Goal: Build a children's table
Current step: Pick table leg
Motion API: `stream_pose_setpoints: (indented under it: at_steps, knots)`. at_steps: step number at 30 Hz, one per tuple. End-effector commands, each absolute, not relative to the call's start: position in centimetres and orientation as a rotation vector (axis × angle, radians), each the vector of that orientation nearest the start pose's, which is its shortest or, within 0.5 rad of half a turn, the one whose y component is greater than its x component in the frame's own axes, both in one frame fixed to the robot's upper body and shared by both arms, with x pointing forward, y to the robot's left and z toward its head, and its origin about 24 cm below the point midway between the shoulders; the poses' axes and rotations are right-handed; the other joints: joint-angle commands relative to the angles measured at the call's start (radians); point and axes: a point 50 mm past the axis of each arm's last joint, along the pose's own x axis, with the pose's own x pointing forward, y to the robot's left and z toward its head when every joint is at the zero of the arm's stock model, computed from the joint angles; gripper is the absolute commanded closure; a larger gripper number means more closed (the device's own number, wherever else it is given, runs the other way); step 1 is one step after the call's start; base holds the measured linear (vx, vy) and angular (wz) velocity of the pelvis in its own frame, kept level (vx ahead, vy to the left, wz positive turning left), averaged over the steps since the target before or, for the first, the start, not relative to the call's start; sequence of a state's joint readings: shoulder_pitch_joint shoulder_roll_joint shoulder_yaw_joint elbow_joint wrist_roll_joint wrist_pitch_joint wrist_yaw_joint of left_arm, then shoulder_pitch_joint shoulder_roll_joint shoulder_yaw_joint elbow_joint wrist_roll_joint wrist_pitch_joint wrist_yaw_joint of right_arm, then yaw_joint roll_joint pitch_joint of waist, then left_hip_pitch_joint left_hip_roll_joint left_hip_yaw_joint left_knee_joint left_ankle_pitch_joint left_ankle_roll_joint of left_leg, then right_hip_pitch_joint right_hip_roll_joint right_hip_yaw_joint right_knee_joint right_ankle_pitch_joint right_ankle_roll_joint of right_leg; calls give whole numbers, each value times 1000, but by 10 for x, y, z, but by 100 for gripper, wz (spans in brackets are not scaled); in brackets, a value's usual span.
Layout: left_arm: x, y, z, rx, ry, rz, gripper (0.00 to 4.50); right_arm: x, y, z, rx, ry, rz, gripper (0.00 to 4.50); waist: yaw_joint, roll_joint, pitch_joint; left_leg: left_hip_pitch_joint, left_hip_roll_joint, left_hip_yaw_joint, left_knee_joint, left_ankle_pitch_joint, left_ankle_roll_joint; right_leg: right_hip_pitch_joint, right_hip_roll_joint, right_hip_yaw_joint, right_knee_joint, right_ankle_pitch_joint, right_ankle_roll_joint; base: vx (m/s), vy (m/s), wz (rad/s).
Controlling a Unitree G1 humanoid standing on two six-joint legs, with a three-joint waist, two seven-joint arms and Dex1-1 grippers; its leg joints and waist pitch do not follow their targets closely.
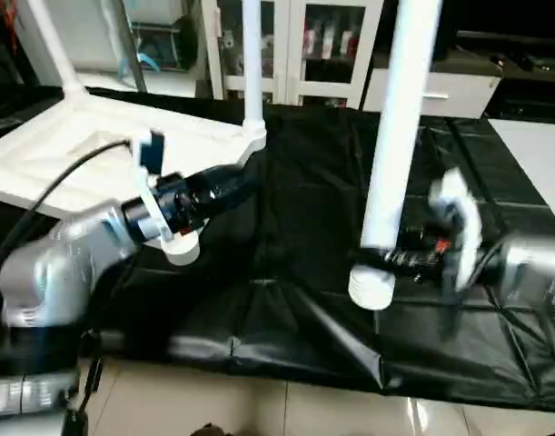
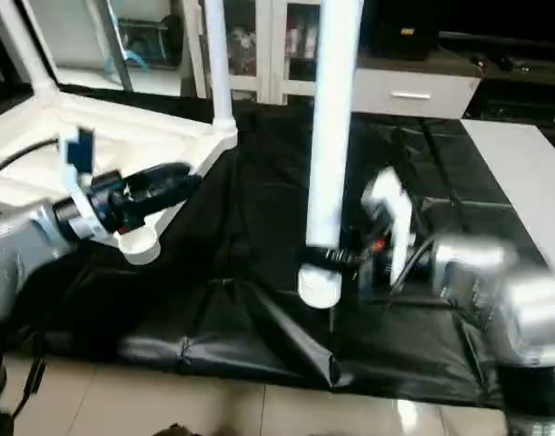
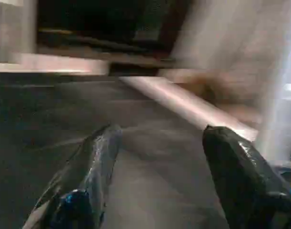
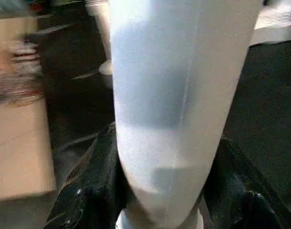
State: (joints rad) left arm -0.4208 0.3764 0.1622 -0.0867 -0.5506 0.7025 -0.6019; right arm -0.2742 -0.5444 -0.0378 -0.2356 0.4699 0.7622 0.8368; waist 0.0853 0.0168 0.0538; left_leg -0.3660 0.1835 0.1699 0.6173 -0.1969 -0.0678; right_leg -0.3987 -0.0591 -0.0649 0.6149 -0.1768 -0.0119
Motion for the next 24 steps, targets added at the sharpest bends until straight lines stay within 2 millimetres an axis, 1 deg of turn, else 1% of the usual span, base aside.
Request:
stream_pose_setpoints:
  at_steps: [1,2,3,4,5,6,7,8,9,10,11,12,13,14,15,16,17,18,19,20,21,22,23,24]
  knots:
    - [306,190,150,-128,26,-484,136,276,-181,134,-126,179,739,265,-5,14,-61,14,41,-18,-78,-233,-18,44,-72,43,-90,-362,-148,0,0,0]
    - [308,195,148,-86,-11,-349,136,281,-179,134,-136,82,605,265,-11,2,-62,9,39,-18,-78,-232,-28,41,-72,42,-96,-390,-122,0,0,0]
    - [309,202,144,-57,-21,-187,136,284,-178,134,-144,0,481,265,-13,-1,-61,9,37,-17,-78,-232,-30,40,-70,42,-97,-400,-113,0,0,0]
    - [308,205,138,52,-14,-73,136,286,-177,132,-108,-23,362,265,-18,-7,-60,8,36,-18,-79,-228,-32,37,-71,42,-97,-424,-91,0,0,0]
    - [307,205,138,108,-23,-43,136,286,-178,131,-83,-17,329,265,-25,-1,-60,12,34,-20,-82,-246,-26,34,-68,40,-101,-446,-70,0,0,0]
    - [307,205,137,145,-30,-25,136,285,-178,130,-66,-12,308,265,-32,-10,-59,7,33,-21,-84,-247,-20,38,-64,40,-102,-446,-58,0,0,0]
    - [304,201,135,189,-58,-11,136,284,-178,126,-21,-2,275,265,-33,-1,-61,8,35,-25,-86,-249,-15,36,-64,42,-100,-432,-52,0,0,0]
    - [301,196,132,188,-82,-12,136,282,-177,121,15,4,259,265,-34,1,-62,8,37,-25,-86,-247,-11,36,-65,43,-100,-400,-56,0,0,0]
    - [296,185,125,151,-116,-16,136,277,-175,111,31,23,255,265,-35,-3,-61,7,40,-23,-87,-249,-9,33,-66,45,-100,-372,-69,0,0,0]
    - [293,179,119,140,-125,-16,136,274,-172,103,31,39,260,265,-32,-1,-63,7,43,-24,-87,-245,-9,35,-68,46,-99,-352,-77,0,0,0]
    - [290,175,115,142,-129,-14,136,272,-170,99,28,47,267,265,-34,-8,-65,4,46,-22,-87,-228,-8,38,-67,48,-94,-290,-95,0,0,0]
    - [290,175,115,142,-129,-14,136,272,-170,99,28,47,267,265,-29,-3,-67,3,45,-23,-87,-216,-7,39,-68,48,-86,-259,-106,0,0,0]
    - [287,171,108,134,-126,-12,136,270,-166,96,50,38,260,265,-33,-8,-72,-2,44,-22,-85,-189,1,41,-68,50,-80,-196,-120,0,0,0]
    - [286,170,105,132,-124,-10,136,270,-164,95,66,33,255,265,-33,-8,-67,-7,38,-15,-82,-191,24,41,-77,55,-83,-190,-135,0,0,0]
    - [283,168,99,160,-117,11,136,268,-162,92,63,33,230,265,-30,10,-68,-9,34,-15,-80,-196,36,44,-86,59,-82,-203,-144,0,0,0]
    - [283,168,98,161,-116,12,136,268,-161,92,61,33,228,265,-34,-1,-66,-14,30,-11,-76,-199,68,49,-99,66,-93,-242,-149,0,0,0]
    - [282,167,95,162,-110,15,136,267,-160,91,49,35,235,265,-26,-6,-66,-23,24,-10,-59,-180,109,60,-129,83,-105,-303,-154,0,0,0]
    - [282,167,95,162,-110,15,136,267,-160,91,49,35,235,265,-22,-7,-64,-24,25,-14,-48,-166,126,62,-149,94,-115,-341,-157,0,0,0]
    - [281,164,92,156,-103,12,136,266,-159,90,33,36,247,265,-7,-2,-65,-33,28,-29,-15,-131,161,72,-200,126,-131,-396,-169,0,0,0]
    - [279,161,89,154,-102,-6,136,265,-159,88,18,40,257,265,9,-19,-63,-47,38,-47,16,-105,177,80,-243,155,-144,-443,-184,-15,67,3]
    - [277,158,88,164,-109,-17,136,264,-158,87,18,44,266,265,15,-17,-60,-46,44,-53,22,-101,175,75,-251,158,-150,-463,-194,-15,67,3]
    - [275,157,88,169,-114,-22,136,264,-157,86,23,47,271,265,16,-6,-55,-41,48,-60,3,-103,184,68,-229,138,-147,-477,-205,-12,113,2]
    - [274,158,86,181,-113,-17,136,264,-156,86,31,46,278,265,9,17,-57,-25,43,-49,-33,-116,205,54,-173,103,-129,-457,-201,-2,146,4]
    - [274,158,85,186,-113,-13,136,264,-154,86,33,44,283,265,-9,14,-60,4,29,-22,-58,-136,242,32,-117,70,-111,-389,-188,-2,146,4]
